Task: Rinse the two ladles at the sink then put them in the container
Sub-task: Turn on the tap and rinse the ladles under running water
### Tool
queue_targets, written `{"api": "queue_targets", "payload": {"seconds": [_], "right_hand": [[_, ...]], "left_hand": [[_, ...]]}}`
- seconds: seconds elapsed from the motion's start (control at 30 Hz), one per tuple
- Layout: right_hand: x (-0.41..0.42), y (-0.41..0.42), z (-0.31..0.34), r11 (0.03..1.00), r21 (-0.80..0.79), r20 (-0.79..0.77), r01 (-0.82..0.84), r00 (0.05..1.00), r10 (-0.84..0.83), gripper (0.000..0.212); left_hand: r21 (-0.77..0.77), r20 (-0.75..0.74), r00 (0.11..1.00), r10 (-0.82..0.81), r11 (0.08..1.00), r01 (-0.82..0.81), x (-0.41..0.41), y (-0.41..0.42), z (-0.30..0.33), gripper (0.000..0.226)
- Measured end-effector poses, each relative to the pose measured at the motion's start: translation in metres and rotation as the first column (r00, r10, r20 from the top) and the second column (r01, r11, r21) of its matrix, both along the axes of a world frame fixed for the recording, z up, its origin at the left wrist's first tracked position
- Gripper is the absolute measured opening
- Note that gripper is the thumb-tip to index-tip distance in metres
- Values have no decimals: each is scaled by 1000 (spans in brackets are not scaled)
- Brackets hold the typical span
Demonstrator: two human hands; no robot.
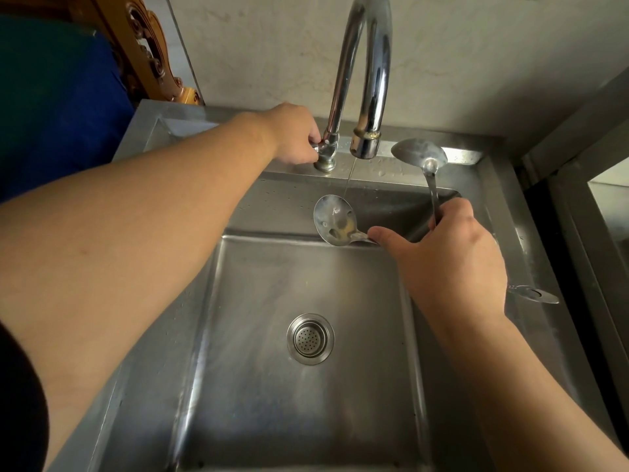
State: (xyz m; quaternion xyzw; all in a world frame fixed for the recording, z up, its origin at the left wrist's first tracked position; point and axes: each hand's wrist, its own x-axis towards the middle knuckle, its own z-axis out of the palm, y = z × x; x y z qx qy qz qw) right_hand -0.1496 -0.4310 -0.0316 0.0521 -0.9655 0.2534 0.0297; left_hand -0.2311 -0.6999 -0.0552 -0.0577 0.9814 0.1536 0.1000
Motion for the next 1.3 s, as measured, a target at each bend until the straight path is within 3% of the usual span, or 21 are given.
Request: {"api": "queue_targets", "payload": {"seconds": [0.6, 0.67, 0.7, 0.8, 0.93, 1.0, 1.13, 1.3], "right_hand": [[-5, 5, 0, 999, 44, 24, -7, 1000, 6, 67], [-5, 6, 1, 999, 45, 31, -9, 999, 8, 66], [-5, 6, 1, 999, 44, 36, -12, 999, 10, 65], [-5, 7, 2, 999, 48, 49, -19, 999, 17, 60], [-5, 4, 3, 997, 73, 53, -22, 998, 18, 51], [-6, 1, 6, 997, 74, 57, -33, 998, 28, 47], [-6, -5, 11, 994, 100, 61, -50, 997, 44, 45], [-8, -8, 14, 994, 86, 126, -68, 990, 57, 40]], "left_hand": [[42, 22, 999, 33, 999, -34, 14, 6, 7, 25], [106, -19, 995, 101, 990, -98, 27, 13, -1, 22], [165, -73, 983, 171, 974, -157, 38, 18, -6, 32], [400, -283, 863, 419, 869, -291, 80, 39, -18, 39], [705, -184, 780, 598, 634, -319, 122, 64, -26, 29], [769, -158, 783, 602, 572, -285, 134, 72, -26, 31], [796, -166, 836, 524, 572, -201, 141, 84, -25, 47], [746, -220, 842, 493, 641, -181, 132, 87, -29, 56]]}}
